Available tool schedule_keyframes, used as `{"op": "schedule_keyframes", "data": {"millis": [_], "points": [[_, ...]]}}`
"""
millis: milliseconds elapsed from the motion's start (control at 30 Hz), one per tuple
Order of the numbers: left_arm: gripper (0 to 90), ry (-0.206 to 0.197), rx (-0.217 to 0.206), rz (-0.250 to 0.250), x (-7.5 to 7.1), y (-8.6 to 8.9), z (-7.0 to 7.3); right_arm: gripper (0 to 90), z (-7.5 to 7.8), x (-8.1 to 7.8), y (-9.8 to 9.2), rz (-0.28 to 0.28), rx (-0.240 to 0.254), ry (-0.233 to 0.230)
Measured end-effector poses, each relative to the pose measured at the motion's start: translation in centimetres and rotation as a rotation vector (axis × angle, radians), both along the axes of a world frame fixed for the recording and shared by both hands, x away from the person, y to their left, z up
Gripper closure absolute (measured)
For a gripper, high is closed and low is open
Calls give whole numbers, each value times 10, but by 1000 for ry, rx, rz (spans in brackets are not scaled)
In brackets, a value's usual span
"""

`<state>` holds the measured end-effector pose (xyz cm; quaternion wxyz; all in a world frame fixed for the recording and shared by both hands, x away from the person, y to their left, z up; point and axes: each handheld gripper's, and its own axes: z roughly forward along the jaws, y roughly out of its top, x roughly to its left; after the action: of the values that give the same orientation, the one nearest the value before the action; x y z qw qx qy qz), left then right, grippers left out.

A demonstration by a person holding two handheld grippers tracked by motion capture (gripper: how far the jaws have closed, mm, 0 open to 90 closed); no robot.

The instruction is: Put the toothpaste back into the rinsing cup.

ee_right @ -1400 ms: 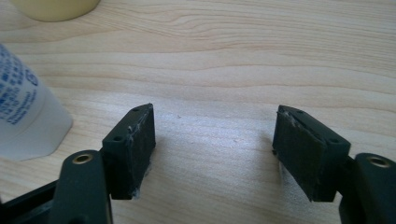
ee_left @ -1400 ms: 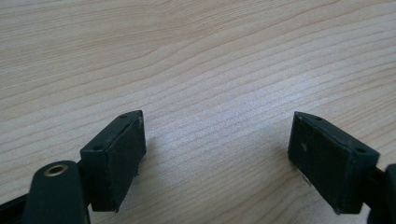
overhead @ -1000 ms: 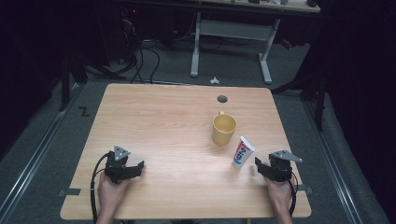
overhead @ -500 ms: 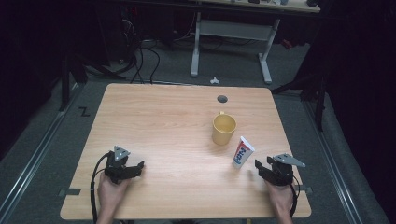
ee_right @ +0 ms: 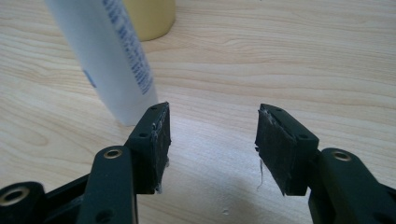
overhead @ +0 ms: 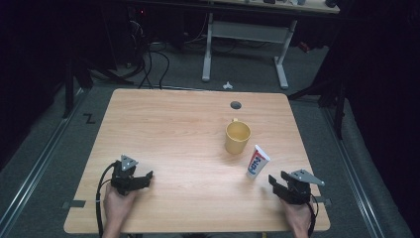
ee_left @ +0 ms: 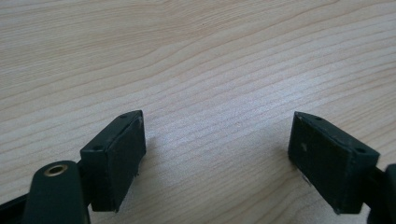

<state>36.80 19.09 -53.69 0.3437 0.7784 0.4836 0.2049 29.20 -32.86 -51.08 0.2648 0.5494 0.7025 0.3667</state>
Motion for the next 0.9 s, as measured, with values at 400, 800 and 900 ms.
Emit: {"op": "schedule_keyframes", "data": {"millis": [400, 800, 900], "points": [[195, 0, 0, 0, 0, 0, 0, 424, 6, -13, 16, 60, -8, -18], [195, 0, 0, 0, 0, 0, 0, 385, 12, -14, 30, 97, 7, -28], [195, 0, -1, 0, 0, 0, 0, 376, 13, -12, 33, 105, 6, -29]]}}
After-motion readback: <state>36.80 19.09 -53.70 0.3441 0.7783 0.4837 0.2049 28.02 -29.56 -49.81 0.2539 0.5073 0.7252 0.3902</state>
